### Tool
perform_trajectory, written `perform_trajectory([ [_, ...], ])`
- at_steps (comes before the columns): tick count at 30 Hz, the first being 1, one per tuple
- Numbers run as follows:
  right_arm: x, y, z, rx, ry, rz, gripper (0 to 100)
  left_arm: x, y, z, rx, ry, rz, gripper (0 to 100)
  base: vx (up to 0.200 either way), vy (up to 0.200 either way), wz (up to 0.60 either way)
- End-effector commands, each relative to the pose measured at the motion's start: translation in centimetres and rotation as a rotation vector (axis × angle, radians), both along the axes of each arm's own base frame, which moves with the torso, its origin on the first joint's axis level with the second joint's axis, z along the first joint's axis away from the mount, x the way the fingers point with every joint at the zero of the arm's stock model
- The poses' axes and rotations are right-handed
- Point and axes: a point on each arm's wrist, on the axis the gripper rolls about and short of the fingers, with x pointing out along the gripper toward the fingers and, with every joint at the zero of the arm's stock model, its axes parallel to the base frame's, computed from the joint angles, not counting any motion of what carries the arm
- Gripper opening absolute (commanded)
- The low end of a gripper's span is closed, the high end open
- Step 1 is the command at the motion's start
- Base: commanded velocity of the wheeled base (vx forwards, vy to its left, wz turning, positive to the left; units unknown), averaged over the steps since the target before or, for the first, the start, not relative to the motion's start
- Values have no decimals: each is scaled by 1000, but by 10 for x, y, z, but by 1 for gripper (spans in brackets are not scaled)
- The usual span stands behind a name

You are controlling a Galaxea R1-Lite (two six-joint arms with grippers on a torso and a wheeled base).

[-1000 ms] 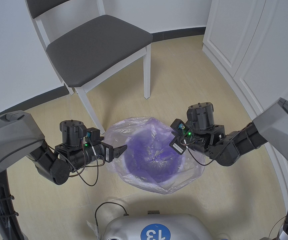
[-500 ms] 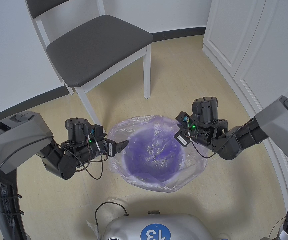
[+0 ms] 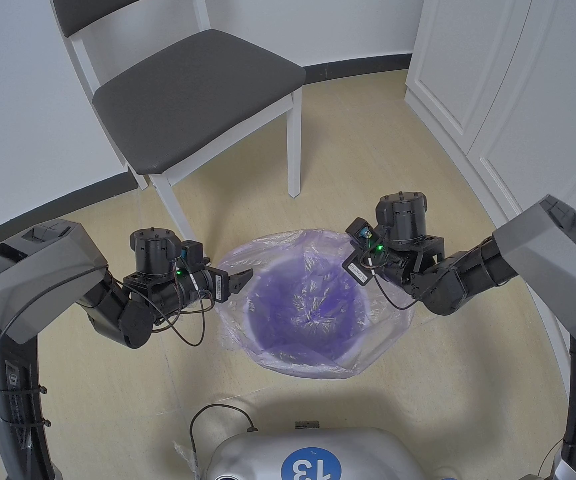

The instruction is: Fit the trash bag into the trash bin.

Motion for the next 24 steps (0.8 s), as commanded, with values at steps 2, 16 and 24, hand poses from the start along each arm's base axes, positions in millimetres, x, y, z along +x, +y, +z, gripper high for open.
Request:
perform_trajectory([
  [2, 13, -3, -18, -9, 13, -21, 0, 7, 2, -2, -1, -5, 10, 100, 0, 0, 0],
  [16, 10, -6, 12, 25, -78, -20, 0, 10, 9, 2, -6, -18, 27, 100, 0, 0, 0],
  [24, 18, -4, -5, 16, -61, -24, 0, 11, 10, 1, -6, -16, 30, 100, 0, 0, 0],
])
